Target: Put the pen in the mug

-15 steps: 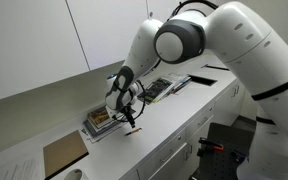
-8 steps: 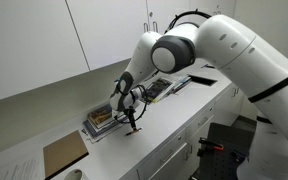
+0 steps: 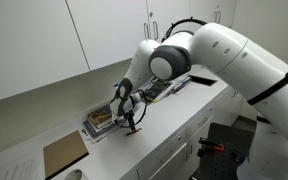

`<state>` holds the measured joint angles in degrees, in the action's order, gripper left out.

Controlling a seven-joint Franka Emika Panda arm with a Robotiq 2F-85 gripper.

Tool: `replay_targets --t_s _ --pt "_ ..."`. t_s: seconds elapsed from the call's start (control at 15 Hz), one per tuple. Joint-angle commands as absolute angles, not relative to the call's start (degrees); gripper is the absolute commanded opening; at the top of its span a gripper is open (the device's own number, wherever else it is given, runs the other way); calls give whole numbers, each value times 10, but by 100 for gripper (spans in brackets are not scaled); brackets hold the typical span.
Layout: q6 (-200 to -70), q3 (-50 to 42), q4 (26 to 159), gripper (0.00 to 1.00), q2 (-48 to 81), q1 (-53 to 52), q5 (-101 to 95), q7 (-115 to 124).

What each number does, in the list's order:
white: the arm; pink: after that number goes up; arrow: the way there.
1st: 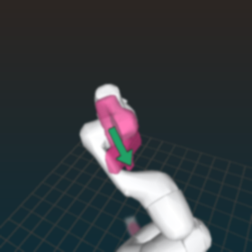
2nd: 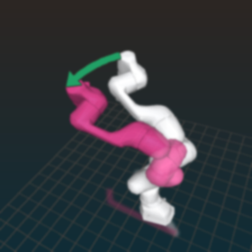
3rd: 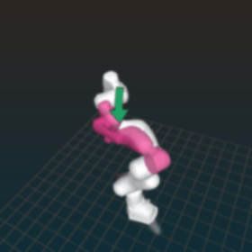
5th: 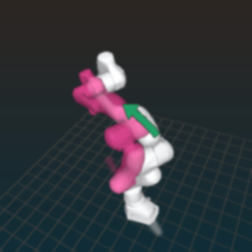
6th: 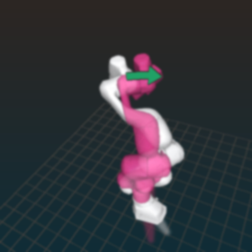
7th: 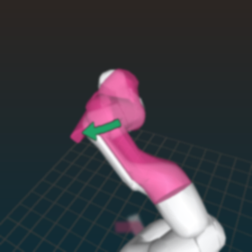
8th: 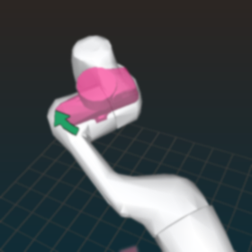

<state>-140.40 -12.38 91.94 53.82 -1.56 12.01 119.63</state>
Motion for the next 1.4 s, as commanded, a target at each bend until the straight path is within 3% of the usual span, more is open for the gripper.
replay_targets --t_s 0.0,0.13,0.2,0.33,0.53,0.6,0.93,1.33 --pt "-1423 -128 910 60 550 -22 116 1197" --pt "-1433 -129 913 58 553 -25 114 1193" --pt "-1438 -129 915 34 554 -26 112 1191" --pt "-1448 -127 920 30 552 -26 111 1182" --pt "-1457 -127 926 4 546 -27 108 1161" --pt "-1454 -128 928 1 543 -29 107 1155" --pt "-1449 -159 956 4 515 -88 45 1152" --pt "-1432 -250 987 4 474 -268 -134 1270"
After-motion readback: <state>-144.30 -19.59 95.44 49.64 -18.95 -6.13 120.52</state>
